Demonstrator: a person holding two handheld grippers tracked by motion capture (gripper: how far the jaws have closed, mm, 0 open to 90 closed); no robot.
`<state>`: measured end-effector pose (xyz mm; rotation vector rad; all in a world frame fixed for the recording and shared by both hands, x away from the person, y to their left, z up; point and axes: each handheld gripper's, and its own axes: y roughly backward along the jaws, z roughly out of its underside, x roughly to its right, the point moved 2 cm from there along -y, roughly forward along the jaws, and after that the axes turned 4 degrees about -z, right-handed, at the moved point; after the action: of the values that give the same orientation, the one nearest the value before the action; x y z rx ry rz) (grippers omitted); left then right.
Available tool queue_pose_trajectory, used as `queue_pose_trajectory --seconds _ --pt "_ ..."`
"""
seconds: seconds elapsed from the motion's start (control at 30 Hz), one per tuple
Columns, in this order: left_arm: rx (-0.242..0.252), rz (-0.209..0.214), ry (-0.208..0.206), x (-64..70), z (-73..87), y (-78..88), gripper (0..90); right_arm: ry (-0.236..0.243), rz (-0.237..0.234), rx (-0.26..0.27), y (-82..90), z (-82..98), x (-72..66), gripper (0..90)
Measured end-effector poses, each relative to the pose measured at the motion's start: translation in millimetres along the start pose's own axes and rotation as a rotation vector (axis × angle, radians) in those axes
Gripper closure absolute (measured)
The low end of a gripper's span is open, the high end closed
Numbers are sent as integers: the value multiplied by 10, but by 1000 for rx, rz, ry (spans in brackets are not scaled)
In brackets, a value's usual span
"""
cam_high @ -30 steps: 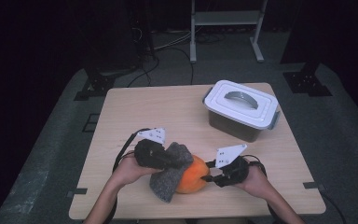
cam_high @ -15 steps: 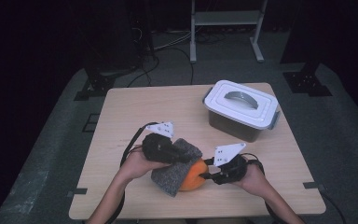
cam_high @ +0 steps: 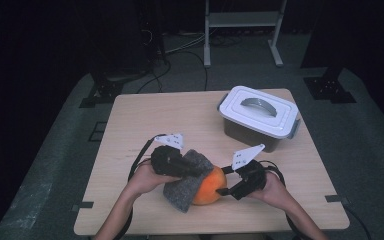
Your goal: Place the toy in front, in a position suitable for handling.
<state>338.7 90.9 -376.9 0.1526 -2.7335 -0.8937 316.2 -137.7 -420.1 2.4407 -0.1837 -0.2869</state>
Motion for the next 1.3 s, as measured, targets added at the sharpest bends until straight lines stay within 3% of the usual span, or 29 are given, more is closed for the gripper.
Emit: queue_pose_trajectory --seconds 0.07,0.1,0.17,0.33,0.43,0.57,0.67,0.77,0.97,1.13,1.3 --pt "-14 7 -20 32 -26 -65 788 -5 4 -9 -35 10 7 262" --pt "-17 7 -26 40 -35 -84 788 9 17 -10 -51 40 11 344" --pt "-16 7 -30 29 -44 -80 788 18 25 -7 -39 56 7 385" --pt "15 8 -8 -47 8 1 788 58 50 -7 13 83 -31 479" --pt "22 -25 9 -68 104 81 787 63 54 -26 41 121 -21 485" --pt "27 -39 43 -115 230 129 785 8 26 -31 72 183 45 421" --pt "32 -44 31 -82 232 103 786 -15 11 -47 63 135 46 299" --pt "35 -48 16 -50 208 76 786 -26 28 -60 45 109 31 247" --pt "45 -60 1 -30 175 67 785 -13 47 -75 82 89 34 241" --pt "66 -50 -9 -25 204 33 785 -38 31 -20 118 64 41 225" --pt "79 -79 -23 12 236 -11 784 -27 40 5 23 -6 20 227"
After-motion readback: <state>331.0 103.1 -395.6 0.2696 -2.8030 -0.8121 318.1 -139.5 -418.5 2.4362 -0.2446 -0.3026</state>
